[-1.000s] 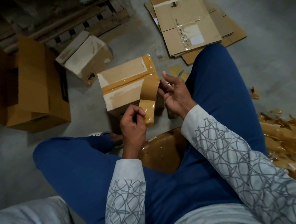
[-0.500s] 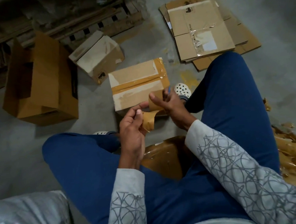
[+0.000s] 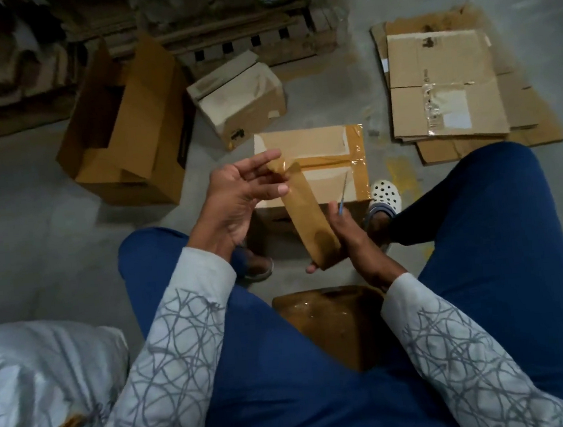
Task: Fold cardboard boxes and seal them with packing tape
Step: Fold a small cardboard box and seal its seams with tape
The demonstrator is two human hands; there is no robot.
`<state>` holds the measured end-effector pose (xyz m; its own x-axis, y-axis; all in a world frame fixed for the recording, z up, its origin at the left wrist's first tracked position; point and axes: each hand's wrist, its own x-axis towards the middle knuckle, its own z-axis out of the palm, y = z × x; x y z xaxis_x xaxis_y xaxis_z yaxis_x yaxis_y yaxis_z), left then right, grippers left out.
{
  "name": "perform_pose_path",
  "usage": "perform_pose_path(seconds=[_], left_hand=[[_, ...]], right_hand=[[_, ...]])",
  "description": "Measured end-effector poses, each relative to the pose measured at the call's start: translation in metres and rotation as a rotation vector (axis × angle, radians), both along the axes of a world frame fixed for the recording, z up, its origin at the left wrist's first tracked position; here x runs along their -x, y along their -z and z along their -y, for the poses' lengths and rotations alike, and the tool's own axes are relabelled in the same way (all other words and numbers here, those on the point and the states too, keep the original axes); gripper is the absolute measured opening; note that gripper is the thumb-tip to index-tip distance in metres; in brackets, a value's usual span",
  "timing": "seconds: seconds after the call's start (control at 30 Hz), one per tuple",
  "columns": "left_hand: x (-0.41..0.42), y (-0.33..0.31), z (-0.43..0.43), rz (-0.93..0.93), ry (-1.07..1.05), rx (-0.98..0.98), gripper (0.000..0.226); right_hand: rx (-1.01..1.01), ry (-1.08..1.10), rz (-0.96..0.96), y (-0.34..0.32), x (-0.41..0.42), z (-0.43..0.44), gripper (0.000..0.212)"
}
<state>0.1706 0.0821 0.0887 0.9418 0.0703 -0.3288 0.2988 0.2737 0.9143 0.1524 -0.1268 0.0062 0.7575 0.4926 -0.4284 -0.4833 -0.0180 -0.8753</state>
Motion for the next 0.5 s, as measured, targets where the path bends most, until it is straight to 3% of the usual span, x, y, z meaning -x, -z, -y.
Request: perform_pose_path(seconds=[0.07,0.2,0.3,0.4,0.5], left_hand=[[-0.012,0.006,-0.003,-0.009,-0.04,-0.146,0.051],[-0.034,0.032,-0.012,-0.013,-0.068,-0.472,0.027],[-0.052,0.048,-0.024,-0.029,-0.052,-0.663,0.012],[-0.074,0.058,-0.038,-0.117,0.003,-0.528,0.002],[-0.105,0.068,-0.057,-0.21,0.013,-0.448,0.008]], right_hand=[[-0.014,0.004,0.03,-0.002,0.0,0.001,0.059],[-0.006,-0.004,0.034,-0.007,-0.002,0.001,0.037],[0.072,-0.03,0.036,-0.006,-0.005,-0.002,0.049],[0.098,-0.001,0.037,-0.001,-0.008,-0.01,0.044],[0.139,0.015,0.118,0.012,-0.021,-0.028,0.044]])
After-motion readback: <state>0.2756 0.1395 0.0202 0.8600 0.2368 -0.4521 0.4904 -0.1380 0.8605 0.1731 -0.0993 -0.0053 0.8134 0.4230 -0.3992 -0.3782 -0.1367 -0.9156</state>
